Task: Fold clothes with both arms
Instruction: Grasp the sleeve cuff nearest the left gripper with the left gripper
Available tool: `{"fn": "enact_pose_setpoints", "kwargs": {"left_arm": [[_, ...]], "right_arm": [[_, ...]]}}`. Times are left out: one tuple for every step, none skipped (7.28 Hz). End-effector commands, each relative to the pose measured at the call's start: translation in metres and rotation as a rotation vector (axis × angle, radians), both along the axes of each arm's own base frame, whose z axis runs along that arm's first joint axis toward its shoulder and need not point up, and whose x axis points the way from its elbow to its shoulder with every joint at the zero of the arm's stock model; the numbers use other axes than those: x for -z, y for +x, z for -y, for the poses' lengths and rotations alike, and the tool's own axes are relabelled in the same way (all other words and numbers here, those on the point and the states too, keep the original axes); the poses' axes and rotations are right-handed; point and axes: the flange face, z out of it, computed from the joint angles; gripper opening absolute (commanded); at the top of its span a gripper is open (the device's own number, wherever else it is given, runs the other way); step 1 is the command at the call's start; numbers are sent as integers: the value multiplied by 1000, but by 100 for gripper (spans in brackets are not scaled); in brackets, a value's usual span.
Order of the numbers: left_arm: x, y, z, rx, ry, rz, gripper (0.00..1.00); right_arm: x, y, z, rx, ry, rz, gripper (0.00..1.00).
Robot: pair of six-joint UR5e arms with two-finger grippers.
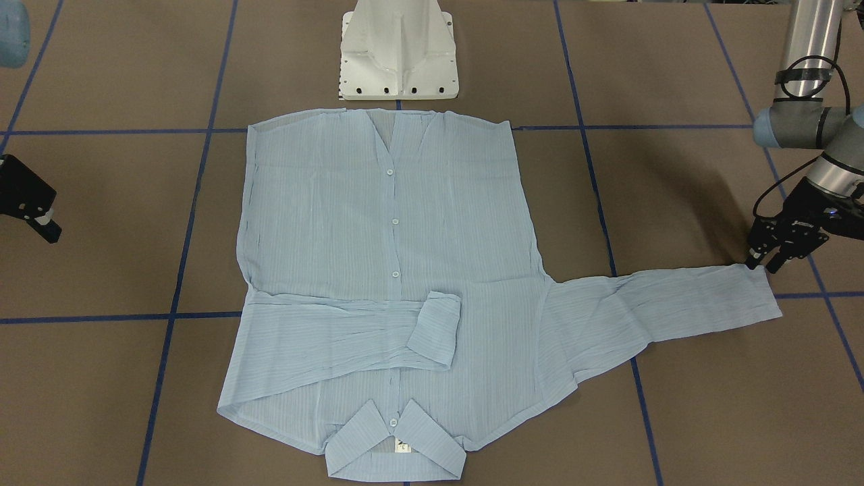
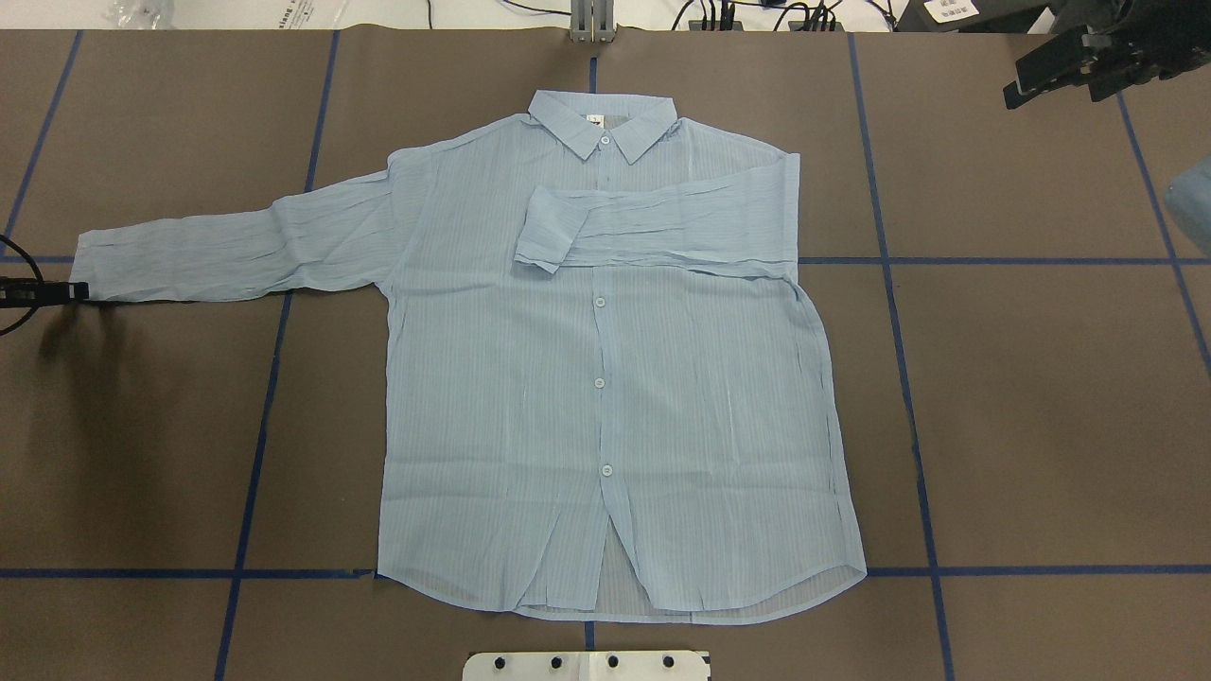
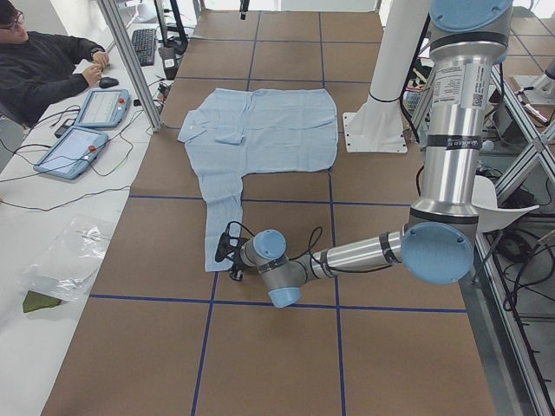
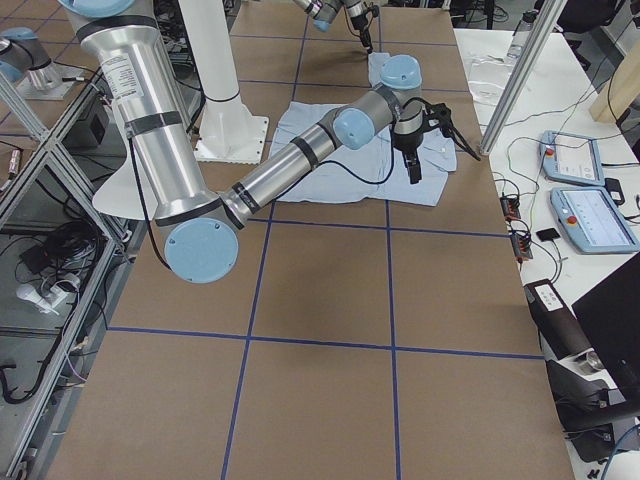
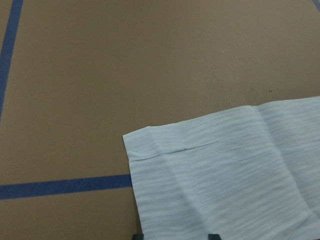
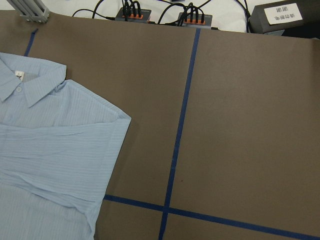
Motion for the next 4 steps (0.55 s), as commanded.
{"fn": "enact_pose_setpoints", "kwargs": {"left_arm": [[-2,2,-1,-1,-2,4,51],[-1,4,-1,-4,0,4,38],[-2,3,-1,-4,-2,4,17],[-1,4,-1,-6,2,3,0]], "right_arm": [[0,0,0,-1,-1,0,99],[1,0,0,-1,0,1,99],[0,0,0,-1,-1,0,99],[0,0,0,-2,-2,1,99]]}}
